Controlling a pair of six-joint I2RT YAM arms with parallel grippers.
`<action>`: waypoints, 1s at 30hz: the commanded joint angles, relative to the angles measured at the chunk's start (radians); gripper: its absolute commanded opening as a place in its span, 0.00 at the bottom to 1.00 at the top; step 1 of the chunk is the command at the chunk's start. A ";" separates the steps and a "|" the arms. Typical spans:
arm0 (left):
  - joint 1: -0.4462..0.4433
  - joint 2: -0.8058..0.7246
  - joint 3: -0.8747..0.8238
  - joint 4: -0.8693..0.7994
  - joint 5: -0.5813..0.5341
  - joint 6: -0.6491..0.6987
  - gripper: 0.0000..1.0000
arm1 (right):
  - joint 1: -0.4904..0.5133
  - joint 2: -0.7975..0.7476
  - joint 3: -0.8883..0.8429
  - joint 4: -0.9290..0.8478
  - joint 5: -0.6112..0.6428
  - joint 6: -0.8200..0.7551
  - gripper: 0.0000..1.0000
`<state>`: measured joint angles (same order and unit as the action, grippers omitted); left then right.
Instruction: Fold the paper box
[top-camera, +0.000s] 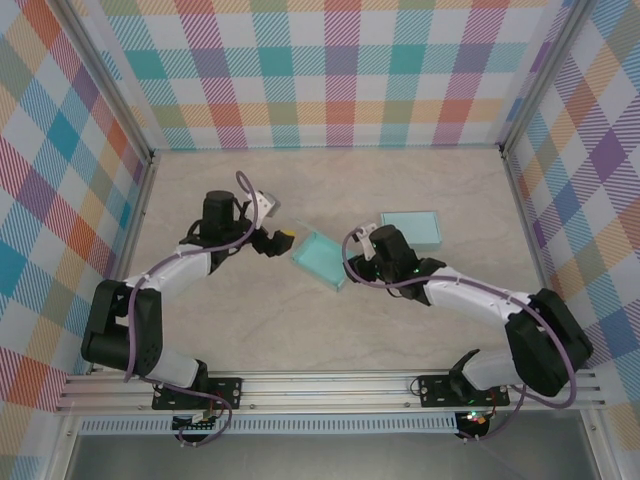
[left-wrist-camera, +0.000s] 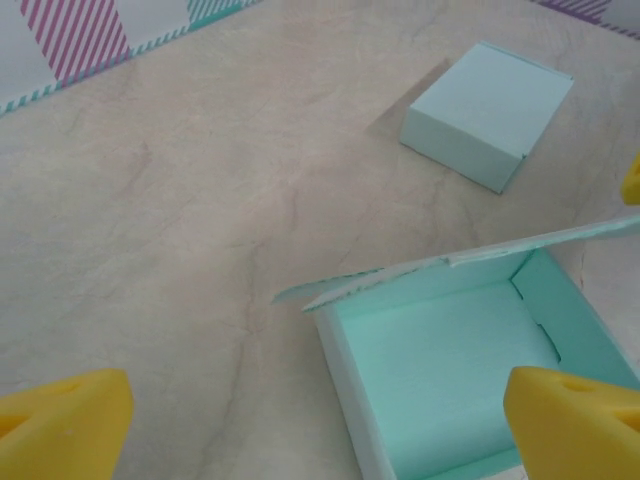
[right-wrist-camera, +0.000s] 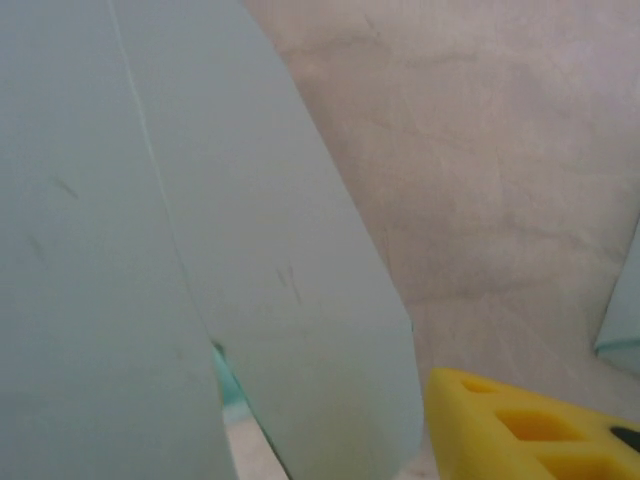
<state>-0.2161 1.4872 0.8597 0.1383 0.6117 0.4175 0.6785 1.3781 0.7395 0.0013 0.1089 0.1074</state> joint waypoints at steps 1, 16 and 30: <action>0.035 0.053 0.067 -0.089 0.136 0.064 0.95 | -0.030 0.042 0.066 0.078 -0.065 -0.056 0.52; 0.038 0.322 0.339 -0.340 0.270 0.268 0.82 | -0.140 0.191 0.183 0.072 -0.321 -0.155 0.39; 0.019 0.372 0.374 -0.328 0.213 0.238 0.64 | -0.147 0.239 0.238 0.056 -0.360 -0.143 0.41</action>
<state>-0.1890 1.8450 1.2087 -0.1848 0.8246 0.6548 0.5369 1.5963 0.9443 0.0444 -0.2150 -0.0242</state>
